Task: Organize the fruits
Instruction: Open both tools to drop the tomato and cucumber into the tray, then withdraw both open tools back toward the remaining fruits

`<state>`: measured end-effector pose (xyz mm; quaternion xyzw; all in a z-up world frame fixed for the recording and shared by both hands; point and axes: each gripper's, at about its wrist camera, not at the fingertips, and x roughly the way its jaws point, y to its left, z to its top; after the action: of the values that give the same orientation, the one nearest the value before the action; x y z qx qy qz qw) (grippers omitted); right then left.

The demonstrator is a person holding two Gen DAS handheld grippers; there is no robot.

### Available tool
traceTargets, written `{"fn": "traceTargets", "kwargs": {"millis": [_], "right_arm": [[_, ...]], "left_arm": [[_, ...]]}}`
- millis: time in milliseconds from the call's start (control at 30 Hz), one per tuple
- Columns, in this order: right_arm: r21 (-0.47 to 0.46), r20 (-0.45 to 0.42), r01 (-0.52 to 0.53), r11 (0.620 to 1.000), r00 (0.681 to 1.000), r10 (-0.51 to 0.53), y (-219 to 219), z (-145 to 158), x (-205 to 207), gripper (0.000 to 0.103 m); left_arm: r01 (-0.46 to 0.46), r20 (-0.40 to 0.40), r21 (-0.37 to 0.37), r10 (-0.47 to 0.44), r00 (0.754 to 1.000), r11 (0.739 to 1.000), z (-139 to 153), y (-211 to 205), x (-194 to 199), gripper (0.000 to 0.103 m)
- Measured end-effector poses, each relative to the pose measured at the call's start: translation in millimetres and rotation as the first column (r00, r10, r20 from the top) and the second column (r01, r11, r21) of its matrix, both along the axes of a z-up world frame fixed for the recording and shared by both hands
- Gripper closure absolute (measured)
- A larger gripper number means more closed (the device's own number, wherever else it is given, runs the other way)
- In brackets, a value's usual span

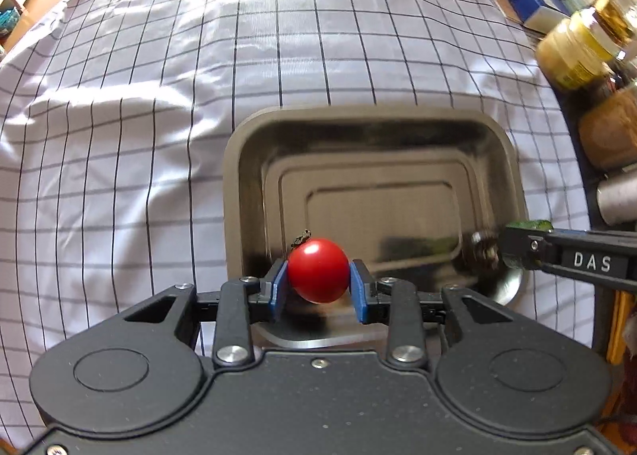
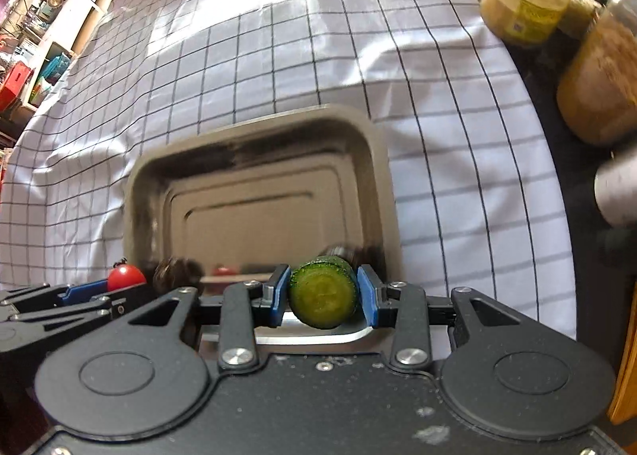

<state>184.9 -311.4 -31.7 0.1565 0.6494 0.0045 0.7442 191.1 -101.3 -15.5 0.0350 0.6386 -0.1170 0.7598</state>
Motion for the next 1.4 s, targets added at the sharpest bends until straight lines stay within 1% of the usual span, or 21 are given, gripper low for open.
{"fn": "traceTargets", "kwargs": {"millis": [133, 200, 300, 400, 533, 700, 967, 1400], "right_arm": [[0.002, -0.007, -0.005, 1.000, 1.000, 0.005, -3.3, -14.0, 20.1, 0.065], [0.000, 0.003, -0.007, 1.000, 1.000, 0.007, -4.2, -16.7, 28.9, 0.064], [0.014, 0.022, 0.012, 1.000, 1.000, -0.012, -6.1, -16.4, 37.4, 0.064], [0.013, 0.035, 0.025, 1.000, 0.999, -0.026, -7.3, -13.2, 42.1, 0.064], [0.001, 0.038, 0.040, 0.999, 0.998, -0.040, -7.2, -8.9, 36.6, 0.064], [-0.011, 0.021, 0.051, 0.999, 0.998, -0.051, -6.0, -6.0, 15.1, 0.064], [-0.013, -0.002, 0.069, 0.997, 0.998, -0.070, -0.6, -2.5, -34.0, 0.064], [-0.005, -0.049, 0.093, 0.996, 0.994, -0.093, 14.9, -5.2, -121.1, 0.064]], "left_arm": [[-0.005, 0.007, 0.010, 0.005, 1.000, 1.000, -5.7, -5.6, 16.6, 0.061], [-0.004, 0.011, 0.010, 0.004, 1.000, 1.000, -6.3, -6.6, 22.1, 0.061], [-0.004, 0.013, -0.003, 0.004, 1.000, 1.000, -4.7, -5.7, 27.3, 0.060], [-0.002, 0.025, 0.003, 0.002, 1.000, 1.000, -1.8, -5.4, 27.9, 0.060], [0.002, 0.032, 0.005, -0.003, 0.999, 1.000, 1.6, -2.7, 19.8, 0.060], [0.006, 0.034, 0.008, -0.006, 0.999, 1.000, 4.3, 2.3, 0.8, 0.060], [0.005, 0.040, 0.024, -0.006, 0.999, 1.000, 3.0, 10.0, -47.4, 0.060], [0.006, 0.000, 0.059, -0.006, 1.000, 0.998, -14.3, 37.6, -124.6, 0.060]]}}
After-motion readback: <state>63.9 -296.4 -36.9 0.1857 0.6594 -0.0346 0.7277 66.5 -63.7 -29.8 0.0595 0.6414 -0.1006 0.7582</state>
